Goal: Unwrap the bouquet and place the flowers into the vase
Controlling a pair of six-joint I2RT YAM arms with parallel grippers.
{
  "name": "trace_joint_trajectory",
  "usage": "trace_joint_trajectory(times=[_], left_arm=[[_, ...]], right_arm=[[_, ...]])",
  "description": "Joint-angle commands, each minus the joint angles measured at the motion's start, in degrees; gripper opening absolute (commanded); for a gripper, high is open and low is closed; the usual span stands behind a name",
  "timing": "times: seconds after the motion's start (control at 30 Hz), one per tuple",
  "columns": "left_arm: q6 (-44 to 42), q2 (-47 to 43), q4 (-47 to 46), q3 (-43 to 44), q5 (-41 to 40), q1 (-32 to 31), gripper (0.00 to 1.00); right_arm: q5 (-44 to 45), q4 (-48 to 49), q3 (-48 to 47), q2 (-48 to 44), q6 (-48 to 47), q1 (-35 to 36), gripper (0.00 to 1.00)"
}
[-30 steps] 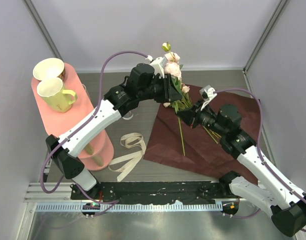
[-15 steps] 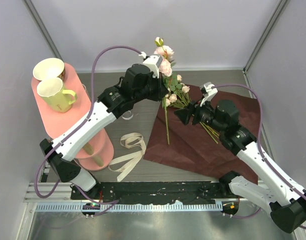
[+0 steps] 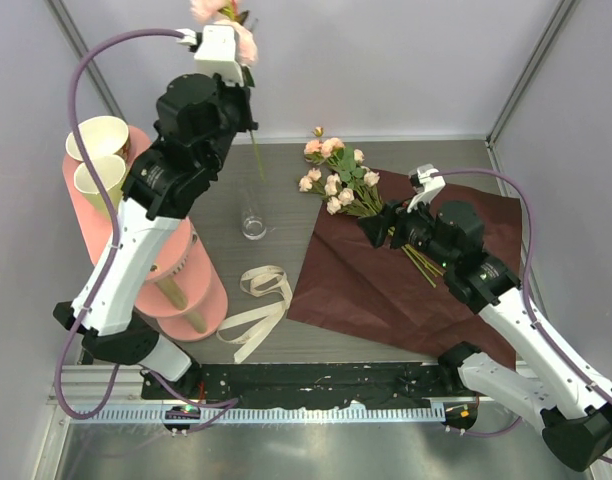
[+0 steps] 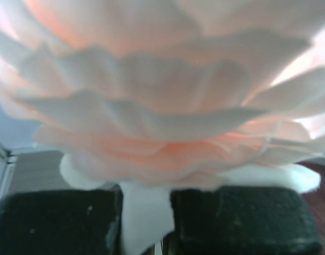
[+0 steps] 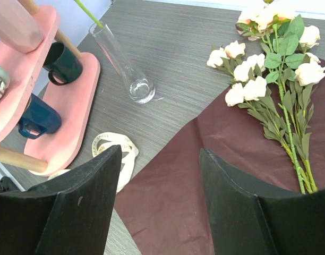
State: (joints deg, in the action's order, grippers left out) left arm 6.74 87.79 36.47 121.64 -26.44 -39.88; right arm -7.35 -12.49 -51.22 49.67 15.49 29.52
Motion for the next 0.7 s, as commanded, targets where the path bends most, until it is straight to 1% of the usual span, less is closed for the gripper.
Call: trace_joint_trajectory(times=[0.0, 0.13, 0.23, 0.43, 0.67], left_arm=[[-6.0, 0.8, -3.9, 3.9, -5.4, 2.8, 0.0], [-6.0, 1.6, -3.8, 7.2, -5.0, 5.4, 0.0], [-6.0, 2.6, -2.2, 8.0, -4.9, 5.9, 0.0], [-5.3, 1.2, -3.9, 2.6, -4.4, 6.7, 0.0], [-5.1, 0.6, -4.6, -1.0, -4.3, 7.5, 0.0]], right_arm=[[0.9, 1.0, -1.7, 0.3, -0.5, 0.3, 0.66], [1.1, 1.0, -1.4, 0.4, -0.5, 0.3, 0.66], [1.2, 1.0, -1.2, 0.6, -0.6, 0.3, 0.66], [1.1, 1.2, -0.9, 1.2, -0.6, 0.3, 0.66], [1.1, 1.3, -0.5, 1.7, -0.7, 0.3, 0.66]])
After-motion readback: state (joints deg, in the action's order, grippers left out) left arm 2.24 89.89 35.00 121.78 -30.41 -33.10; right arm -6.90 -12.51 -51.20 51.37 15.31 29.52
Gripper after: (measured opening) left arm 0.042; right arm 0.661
